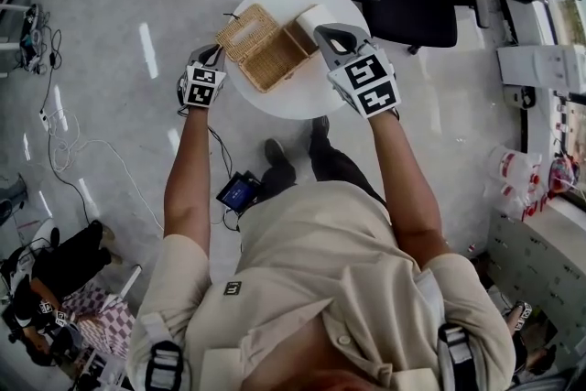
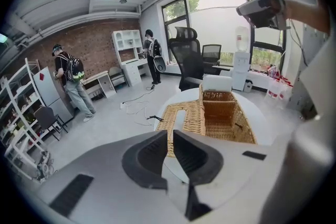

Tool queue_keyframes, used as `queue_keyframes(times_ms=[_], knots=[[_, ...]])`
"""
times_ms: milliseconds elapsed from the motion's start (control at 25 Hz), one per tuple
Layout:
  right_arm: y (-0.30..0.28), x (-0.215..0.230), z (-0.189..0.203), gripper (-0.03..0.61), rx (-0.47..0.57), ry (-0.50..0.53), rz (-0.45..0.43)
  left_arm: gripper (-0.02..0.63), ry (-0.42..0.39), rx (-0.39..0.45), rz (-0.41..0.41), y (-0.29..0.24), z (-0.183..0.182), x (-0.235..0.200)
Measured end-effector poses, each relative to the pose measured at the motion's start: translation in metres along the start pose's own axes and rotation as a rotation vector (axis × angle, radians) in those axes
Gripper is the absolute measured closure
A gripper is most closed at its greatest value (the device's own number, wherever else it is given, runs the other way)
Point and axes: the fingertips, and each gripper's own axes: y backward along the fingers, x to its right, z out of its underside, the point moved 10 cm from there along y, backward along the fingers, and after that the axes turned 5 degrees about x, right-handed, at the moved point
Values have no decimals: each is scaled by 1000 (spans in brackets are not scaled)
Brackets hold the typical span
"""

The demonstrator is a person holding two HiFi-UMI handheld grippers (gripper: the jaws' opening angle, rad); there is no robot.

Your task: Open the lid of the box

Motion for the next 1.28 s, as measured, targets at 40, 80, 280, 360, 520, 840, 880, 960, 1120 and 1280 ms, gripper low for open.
queue_keyframes(times_ms=[40, 80, 280, 360, 520, 840, 880, 960, 1120, 1280], knots=[[2, -1, -2, 585, 4, 1, 0, 580, -5, 20, -2, 5, -6, 0], [3, -2, -5, 585, 9, 1, 0, 580, -9, 40, -3, 11, -12, 0], [13, 0, -10, 584, 21, 3, -1, 580, -23, 101, -7, 37, -51, 7], [17, 1, -12, 584, 24, 6, -1, 580, -31, 127, 7, 47, -69, 10], [15, 1, -19, 586, 35, 21, 9, 580, -30, 166, 73, 72, -104, 11], [24, -5, -47, 586, 98, 30, -5, 580, 34, 358, 136, 135, -167, 12], [26, -7, -51, 586, 110, 30, -10, 580, 48, 387, 141, 144, -173, 12], [29, -11, -61, 586, 135, 26, -22, 580, 71, 444, 149, 160, -183, 10], [36, -19, -84, 586, 189, 19, -46, 580, 118, 559, 165, 195, -200, 7], [48, -30, -102, 586, 245, 0, -81, 580, 170, 666, 176, 229, -211, 7]])
